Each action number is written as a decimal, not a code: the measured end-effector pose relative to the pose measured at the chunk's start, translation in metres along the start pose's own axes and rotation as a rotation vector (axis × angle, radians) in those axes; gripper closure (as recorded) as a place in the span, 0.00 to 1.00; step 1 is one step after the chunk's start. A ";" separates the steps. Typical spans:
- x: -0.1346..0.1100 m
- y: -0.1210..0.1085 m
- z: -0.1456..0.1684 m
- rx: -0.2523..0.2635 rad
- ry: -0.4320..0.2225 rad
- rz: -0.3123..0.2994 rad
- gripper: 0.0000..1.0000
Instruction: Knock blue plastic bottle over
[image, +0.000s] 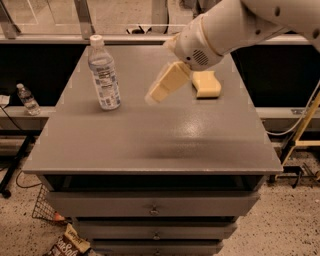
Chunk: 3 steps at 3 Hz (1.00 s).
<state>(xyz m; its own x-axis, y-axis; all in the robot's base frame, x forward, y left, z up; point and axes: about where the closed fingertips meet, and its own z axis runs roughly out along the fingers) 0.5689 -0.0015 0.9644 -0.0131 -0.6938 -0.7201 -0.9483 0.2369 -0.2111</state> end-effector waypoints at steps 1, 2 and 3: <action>-0.015 -0.004 0.031 -0.008 -0.052 -0.008 0.00; -0.023 -0.012 0.058 0.009 -0.075 0.016 0.00; -0.036 -0.018 0.080 0.008 -0.133 0.044 0.00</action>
Offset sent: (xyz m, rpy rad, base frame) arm 0.0525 0.0757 -0.0312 0.1154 -0.0117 -0.0465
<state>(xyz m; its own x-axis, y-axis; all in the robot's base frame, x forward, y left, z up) 0.6122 0.0733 0.9411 -0.0124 -0.5865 -0.8098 -0.9453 0.2708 -0.1817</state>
